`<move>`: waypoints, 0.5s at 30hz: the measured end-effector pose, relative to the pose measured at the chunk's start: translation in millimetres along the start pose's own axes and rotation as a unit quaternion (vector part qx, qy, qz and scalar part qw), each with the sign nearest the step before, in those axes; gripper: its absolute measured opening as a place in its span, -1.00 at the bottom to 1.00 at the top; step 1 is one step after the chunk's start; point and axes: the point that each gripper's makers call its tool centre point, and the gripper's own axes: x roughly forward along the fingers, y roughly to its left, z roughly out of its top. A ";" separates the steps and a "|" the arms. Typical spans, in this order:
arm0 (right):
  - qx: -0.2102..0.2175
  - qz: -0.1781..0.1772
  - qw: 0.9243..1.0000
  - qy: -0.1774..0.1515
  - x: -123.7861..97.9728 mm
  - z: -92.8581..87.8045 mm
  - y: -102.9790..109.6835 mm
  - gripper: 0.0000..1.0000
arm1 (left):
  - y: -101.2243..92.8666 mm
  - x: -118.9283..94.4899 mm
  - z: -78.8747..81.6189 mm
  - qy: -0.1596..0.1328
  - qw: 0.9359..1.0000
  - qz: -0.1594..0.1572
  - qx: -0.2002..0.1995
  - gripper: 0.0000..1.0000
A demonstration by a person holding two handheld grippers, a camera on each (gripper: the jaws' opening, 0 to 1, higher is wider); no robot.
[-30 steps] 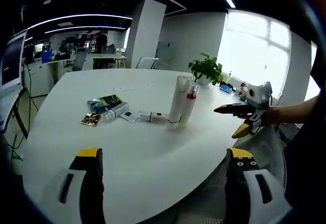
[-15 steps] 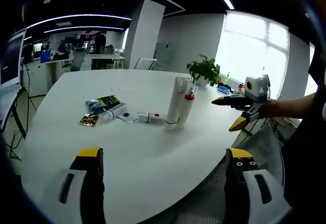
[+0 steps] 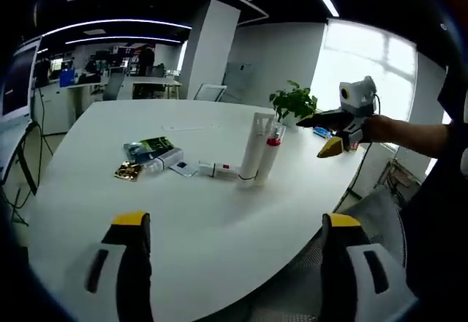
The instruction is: Arrange the skincare products in the storage area until every visible bottle or jar stands upright without overlapping.
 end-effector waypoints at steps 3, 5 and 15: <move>-0.009 0.003 1.000 0.002 5.3 20.8 -4.1 0.98 | -0.8 0.5 0.3 -0.002 1.000 0.001 -0.004 0.79; -0.015 0.003 1.000 0.010 7.5 32.1 -2.8 0.92 | -1.9 0.7 0.5 -0.002 1.000 0.001 -0.004 0.79; -0.100 0.040 0.992 0.058 38.1 85.9 11.8 0.78 | -0.1 -0.2 1.5 -0.006 1.000 0.001 -0.002 0.77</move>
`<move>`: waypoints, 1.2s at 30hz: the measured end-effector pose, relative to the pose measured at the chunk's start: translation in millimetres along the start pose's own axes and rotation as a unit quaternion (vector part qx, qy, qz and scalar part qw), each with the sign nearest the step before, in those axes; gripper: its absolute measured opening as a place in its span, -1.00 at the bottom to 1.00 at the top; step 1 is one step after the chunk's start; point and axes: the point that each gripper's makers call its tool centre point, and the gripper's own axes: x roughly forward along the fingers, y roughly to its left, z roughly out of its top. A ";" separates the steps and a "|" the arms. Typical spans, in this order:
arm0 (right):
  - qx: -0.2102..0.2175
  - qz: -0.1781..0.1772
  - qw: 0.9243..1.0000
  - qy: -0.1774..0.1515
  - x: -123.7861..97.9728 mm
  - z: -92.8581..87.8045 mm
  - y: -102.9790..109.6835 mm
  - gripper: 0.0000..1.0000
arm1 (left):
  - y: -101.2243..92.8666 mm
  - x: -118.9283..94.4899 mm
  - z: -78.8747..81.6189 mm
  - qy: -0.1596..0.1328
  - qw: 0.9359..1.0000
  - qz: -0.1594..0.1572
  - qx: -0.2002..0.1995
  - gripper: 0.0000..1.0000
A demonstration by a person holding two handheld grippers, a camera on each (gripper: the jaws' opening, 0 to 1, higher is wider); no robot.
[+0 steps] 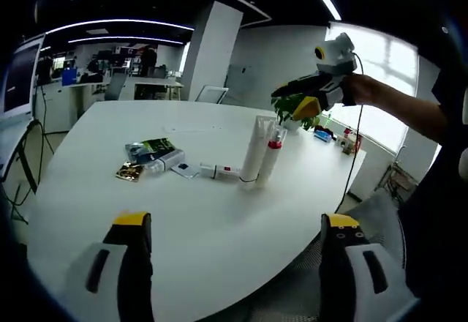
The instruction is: Arrange the skincare products in the storage area until every visible bottle or jar stands upright without overlapping.
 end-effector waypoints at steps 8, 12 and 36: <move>-0.024 0.043 0.998 0.032 28.4 35.5 13.8 0.59 | 2.9 -2.2 0.5 -0.007 1.000 0.001 0.000 0.76; -0.055 0.050 0.995 0.066 47.0 42.4 15.7 0.44 | 1.5 -1.9 2.0 -0.013 1.000 0.003 -0.005 0.76; -0.072 0.125 0.951 0.273 130.1 -27.1 -8.6 -0.01 | 2.8 -2.9 1.9 -0.016 1.000 -0.006 -0.021 0.73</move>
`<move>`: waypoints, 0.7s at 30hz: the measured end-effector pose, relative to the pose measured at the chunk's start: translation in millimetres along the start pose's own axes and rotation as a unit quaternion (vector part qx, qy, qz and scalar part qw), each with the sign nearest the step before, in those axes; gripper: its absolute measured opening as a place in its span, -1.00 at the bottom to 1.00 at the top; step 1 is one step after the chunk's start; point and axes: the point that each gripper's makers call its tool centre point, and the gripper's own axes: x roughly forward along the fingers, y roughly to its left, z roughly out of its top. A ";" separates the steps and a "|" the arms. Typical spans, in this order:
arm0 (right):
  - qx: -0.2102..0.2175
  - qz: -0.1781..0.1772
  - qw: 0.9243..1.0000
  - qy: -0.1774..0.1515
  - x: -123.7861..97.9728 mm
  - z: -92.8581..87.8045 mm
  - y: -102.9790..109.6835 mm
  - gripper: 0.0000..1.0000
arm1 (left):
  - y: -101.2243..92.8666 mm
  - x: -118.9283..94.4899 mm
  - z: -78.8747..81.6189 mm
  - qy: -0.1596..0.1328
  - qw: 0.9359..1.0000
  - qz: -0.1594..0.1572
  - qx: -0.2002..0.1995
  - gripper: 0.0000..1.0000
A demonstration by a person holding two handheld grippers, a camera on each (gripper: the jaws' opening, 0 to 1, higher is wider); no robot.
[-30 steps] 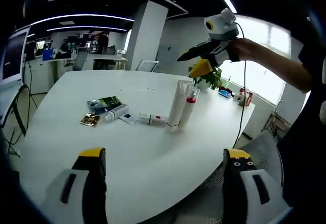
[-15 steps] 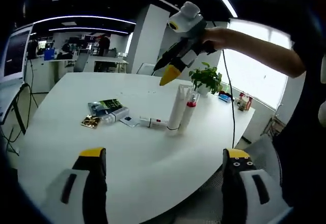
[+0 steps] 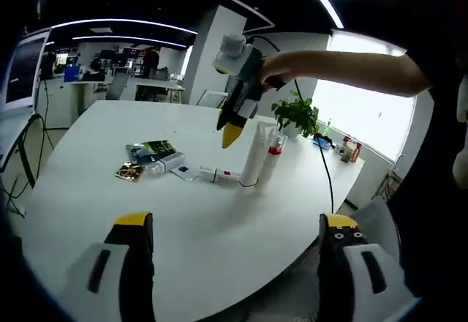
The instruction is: Arrange the skincare products in the storage area until every visible bottle or jar stands upright without overlapping.
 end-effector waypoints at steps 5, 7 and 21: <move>0.031 0.042 0.999 0.011 17.9 -4.9 -3.0 -0.07 | 0.6 0.7 -1.0 0.003 1.000 0.001 -0.005 0.73; 0.033 0.048 0.998 0.019 21.7 -8.0 -0.9 -0.06 | 0.8 1.1 -1.6 0.006 1.000 0.002 -0.006 0.73; 0.060 0.070 0.995 0.047 62.3 -25.4 -5.1 -0.17 | 6.5 2.8 -6.4 0.021 1.000 0.009 -0.020 0.73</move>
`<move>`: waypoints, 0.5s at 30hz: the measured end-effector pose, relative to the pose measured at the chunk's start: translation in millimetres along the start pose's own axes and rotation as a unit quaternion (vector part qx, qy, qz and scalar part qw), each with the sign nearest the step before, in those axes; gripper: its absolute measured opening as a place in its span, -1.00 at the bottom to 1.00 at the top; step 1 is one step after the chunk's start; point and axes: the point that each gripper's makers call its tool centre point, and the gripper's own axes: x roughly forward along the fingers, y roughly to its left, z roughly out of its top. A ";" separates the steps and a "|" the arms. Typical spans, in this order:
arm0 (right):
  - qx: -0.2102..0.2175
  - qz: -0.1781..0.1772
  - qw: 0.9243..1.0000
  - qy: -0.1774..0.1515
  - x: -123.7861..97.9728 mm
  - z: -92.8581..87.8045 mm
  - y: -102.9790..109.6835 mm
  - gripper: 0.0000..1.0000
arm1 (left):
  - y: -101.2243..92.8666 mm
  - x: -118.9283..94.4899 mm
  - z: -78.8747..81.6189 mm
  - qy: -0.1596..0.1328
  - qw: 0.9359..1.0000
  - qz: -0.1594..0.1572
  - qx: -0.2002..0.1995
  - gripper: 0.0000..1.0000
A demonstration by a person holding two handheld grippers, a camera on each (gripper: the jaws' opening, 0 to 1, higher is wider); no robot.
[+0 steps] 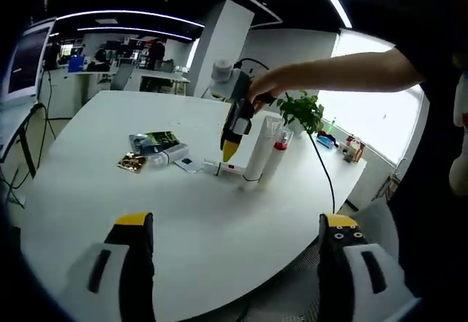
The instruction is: Arrange the skincare products in the storage area until every visible bottle or jar stands upright without overlapping.
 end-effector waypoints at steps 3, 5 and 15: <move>0.002 0.007 1.000 0.005 5.8 -2.6 3.9 -0.19 | 1.8 0.4 -2.0 0.003 1.000 0.000 -0.003 0.73; 0.001 0.008 1.000 0.011 9.8 -5.4 3.2 -0.20 | 2.5 0.7 -2.4 0.005 1.000 0.001 -0.006 0.73; -0.007 0.004 0.999 0.041 31.2 -13.6 -7.8 -0.28 | 5.2 2.4 -3.9 0.010 1.000 0.003 -0.015 0.73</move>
